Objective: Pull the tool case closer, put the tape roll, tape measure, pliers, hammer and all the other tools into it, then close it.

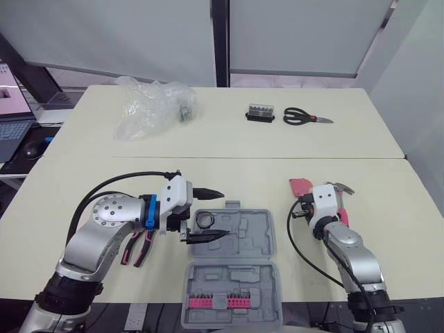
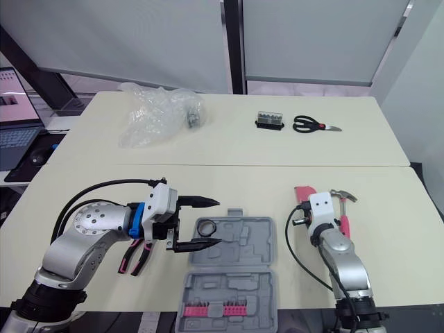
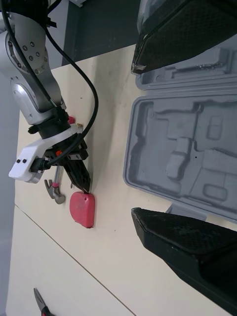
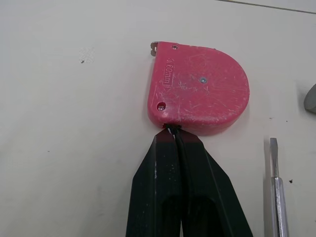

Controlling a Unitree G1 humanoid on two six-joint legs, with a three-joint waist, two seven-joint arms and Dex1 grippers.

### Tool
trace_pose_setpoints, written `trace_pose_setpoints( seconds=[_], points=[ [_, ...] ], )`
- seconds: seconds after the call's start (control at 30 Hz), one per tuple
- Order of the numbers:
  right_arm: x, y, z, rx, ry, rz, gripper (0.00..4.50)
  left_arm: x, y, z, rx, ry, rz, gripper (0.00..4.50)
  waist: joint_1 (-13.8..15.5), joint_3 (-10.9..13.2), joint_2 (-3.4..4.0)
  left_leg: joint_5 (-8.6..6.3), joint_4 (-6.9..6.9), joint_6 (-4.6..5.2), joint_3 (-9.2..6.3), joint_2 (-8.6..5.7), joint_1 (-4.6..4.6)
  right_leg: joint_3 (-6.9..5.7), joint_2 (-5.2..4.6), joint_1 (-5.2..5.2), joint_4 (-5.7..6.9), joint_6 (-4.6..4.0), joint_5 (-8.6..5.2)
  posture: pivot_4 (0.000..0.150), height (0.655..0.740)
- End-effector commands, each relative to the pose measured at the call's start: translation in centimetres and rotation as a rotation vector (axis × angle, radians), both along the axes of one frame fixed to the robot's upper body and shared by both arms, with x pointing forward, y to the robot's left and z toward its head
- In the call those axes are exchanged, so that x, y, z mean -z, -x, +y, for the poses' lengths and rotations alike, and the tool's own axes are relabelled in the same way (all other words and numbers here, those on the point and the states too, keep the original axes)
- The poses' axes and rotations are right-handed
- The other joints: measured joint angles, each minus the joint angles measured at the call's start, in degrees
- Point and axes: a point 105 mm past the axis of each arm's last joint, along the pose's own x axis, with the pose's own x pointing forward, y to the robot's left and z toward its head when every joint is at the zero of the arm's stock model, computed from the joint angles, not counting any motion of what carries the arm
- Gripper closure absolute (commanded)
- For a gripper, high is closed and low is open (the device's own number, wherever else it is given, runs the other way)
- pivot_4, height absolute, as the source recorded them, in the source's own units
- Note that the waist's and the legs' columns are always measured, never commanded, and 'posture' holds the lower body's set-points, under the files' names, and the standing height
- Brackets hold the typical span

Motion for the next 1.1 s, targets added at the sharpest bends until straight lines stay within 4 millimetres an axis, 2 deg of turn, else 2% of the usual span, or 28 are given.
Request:
trace_pose_setpoints(
  seconds=[0.03,0.13,0.27,0.5,0.73,0.87,1.1],
  points=[
    [-0.7,0.3,-0.1,-0.015,0.003,-0.021,4.49,-0.6,0.5,-0.2,0.021,0.004,-0.047,0.0,0.0,0.0,0.0,0.0,0.0,0.0,0.0,0.0,0.0,0.0,0.0,0.0,0.0,0.0,0.0,0.15,0.74],
    [-0.7,1.0,-0.1,-0.04,0.0,-0.003,4.49,-0.1,1.1,0.1,0.026,-0.01,-0.044,0.0,0.01,0.0,0.0,0.0,-0.03,0.0,0.01,0.0,0.0,0.02,0.0,0.0,-0.02,0.0,0.0,0.15,0.74],
    [-0.8,3.0,-0.5,-0.081,0.011,0.035,4.49,1.5,2.4,0.6,0.043,-0.074,-0.045,0.0,0.05,0.0,0.01,0.0,-0.1,0.0,0.01,0.01,0.0,0.03,0.0,-0.05,-0.02,0.0,0.0,0.15,0.74],
    [-0.5,8.4,-1.3,-0.138,0.011,0.158,4.49,3.2,4.9,0.9,0.072,-0.094,-0.012,0.0,0.09,0.0,0.01,0.0,-0.18,0.0,0.03,0.01,0.01,0.03,-0.03,-0.06,-0.04,0.0,-0.01,0.15,0.74],
    [0.0,13.6,0.0,-0.285,0.001,0.318,4.49,3.3,6.4,0.1,0.122,-0.058,-0.006,0.0,0.11,-0.02,0.01,0.0,-0.19,0.0,0.03,0.01,0.01,0.04,-0.04,-0.06,-0.06,0.0,-0.02,0.15,0.74],
    [0.3,15.2,0.6,-0.333,-0.033,0.39,4.49,3.7,7.2,0.0,0.196,-0.088,-0.027,0.0,0.08,-0.02,0.01,0.0,-0.19,0.0,0.07,0.01,0.03,0.06,-0.04,-0.06,-0.07,0.01,-0.02,0.15,0.74],
    [0.3,16.5,1.6,-0.408,-0.072,0.461,4.49,3.4,6.8,-0.5,0.187,-0.069,-0.026,0.0,0.11,-0.03,0.0,0.0,-0.19,0.0,0.06,0.01,0.01,0.05,-0.03,-0.07,-0.08,-0.01,-0.05,0.15,0.74]
  ],
)
